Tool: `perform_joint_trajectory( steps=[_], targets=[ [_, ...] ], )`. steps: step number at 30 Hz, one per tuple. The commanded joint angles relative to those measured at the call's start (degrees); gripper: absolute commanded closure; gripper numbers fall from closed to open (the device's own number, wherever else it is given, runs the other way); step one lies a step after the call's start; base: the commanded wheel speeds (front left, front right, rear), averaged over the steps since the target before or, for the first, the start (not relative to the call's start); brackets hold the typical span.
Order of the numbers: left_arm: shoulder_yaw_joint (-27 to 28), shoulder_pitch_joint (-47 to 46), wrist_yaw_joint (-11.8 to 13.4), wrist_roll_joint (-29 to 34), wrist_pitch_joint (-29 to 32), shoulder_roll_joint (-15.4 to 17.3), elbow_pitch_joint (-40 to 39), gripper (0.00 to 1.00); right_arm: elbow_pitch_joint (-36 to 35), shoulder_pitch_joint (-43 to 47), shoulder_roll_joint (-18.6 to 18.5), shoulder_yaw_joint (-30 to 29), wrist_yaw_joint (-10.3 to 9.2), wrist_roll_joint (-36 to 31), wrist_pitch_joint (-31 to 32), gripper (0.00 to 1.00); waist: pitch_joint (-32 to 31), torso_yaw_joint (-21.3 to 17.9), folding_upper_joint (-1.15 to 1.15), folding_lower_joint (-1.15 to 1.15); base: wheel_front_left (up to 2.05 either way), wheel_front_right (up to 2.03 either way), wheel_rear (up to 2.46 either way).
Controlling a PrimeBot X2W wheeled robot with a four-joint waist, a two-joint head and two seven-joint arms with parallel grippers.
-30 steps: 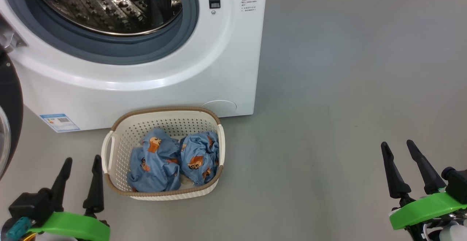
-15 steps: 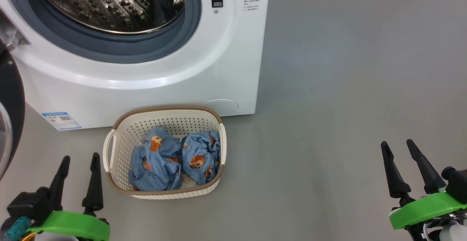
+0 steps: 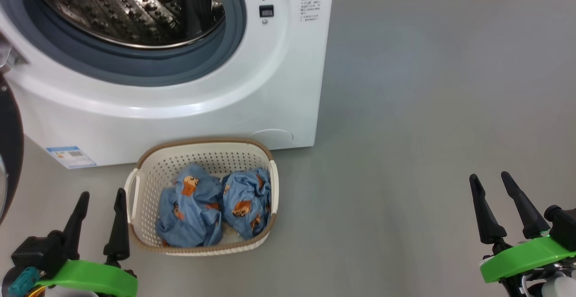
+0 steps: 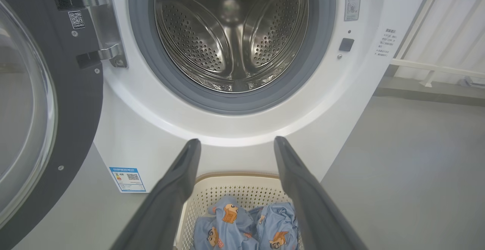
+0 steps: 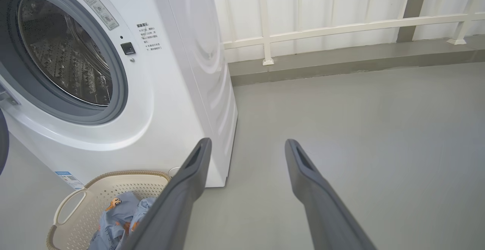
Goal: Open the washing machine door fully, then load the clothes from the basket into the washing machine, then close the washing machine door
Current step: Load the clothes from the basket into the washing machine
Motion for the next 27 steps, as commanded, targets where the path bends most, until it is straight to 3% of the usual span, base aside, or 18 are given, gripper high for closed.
perform_joint_trajectory(
  steps=[1,15,27],
  targets=[
    [1.98,-0.77,-0.09,-0.42,-0.3,1.8,-1.51,0.0,-1.55,0.07,-0.81,1.23,0.09,-0.75,-0.68,0.0,0.16,0.04,0.0,0.0,1.39,-1.41,0.02],
    [3.05,-1.74,-0.09,-0.78,-0.3,1.1,-1.71,0.0,-1.72,-0.55,-0.66,1.21,0.09,-0.79,-0.68,0.0,1.3,0.51,0.0,0.0,1.22,-1.23,0.01],
    [2.6,-1.73,-0.09,-1.03,-0.3,0.83,-1.12,0.0,-1.75,-0.94,-0.65,1.36,0.09,-0.79,-0.68,0.0,1.87,0.76,0.0,0.0,0.14,-0.14,0.0]
  ],
)
